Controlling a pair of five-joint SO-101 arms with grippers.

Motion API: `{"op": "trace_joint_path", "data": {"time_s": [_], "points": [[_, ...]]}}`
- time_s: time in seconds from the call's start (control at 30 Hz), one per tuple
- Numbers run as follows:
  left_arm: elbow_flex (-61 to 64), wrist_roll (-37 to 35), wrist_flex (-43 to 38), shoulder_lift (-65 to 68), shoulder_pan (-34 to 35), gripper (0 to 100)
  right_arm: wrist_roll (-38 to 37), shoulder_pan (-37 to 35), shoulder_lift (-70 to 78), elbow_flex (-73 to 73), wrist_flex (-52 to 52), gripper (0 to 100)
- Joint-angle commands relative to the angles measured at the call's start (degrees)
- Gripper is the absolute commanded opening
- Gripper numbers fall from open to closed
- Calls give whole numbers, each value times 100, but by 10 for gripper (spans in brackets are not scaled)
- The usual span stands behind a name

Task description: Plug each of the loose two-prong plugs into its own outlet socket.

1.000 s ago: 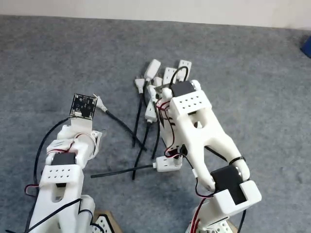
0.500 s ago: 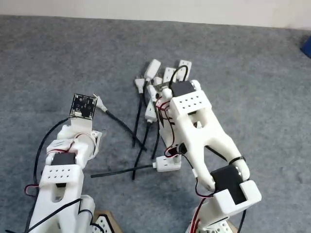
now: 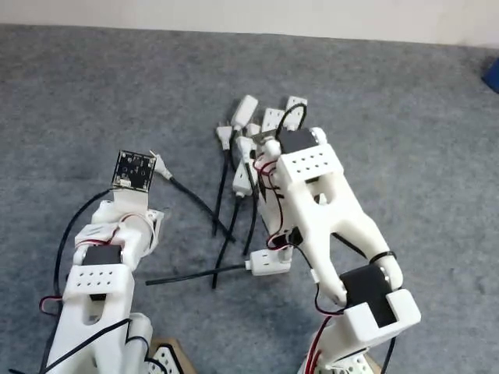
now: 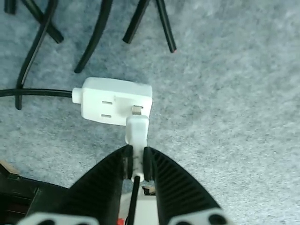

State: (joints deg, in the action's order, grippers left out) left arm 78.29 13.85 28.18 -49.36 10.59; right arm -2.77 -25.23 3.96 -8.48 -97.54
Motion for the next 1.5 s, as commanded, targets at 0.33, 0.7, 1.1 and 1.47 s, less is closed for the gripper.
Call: {"op": "trace_joint_path", "data": {"time_s": [0.33, 0.7, 1.1, 1.47], "points": [[-13, -44, -123, -4, 31, 248, 79, 48, -22, 215, -57, 6], [-13, -44, -123, -4, 31, 248, 211, 13, -66, -365, 171, 6], [-13, -44, -123, -4, 31, 248, 211, 66, -31, -409, 505, 6], [-13, -44, -123, -4, 31, 248, 202, -207, 681, -1059, 1446, 6]]}}
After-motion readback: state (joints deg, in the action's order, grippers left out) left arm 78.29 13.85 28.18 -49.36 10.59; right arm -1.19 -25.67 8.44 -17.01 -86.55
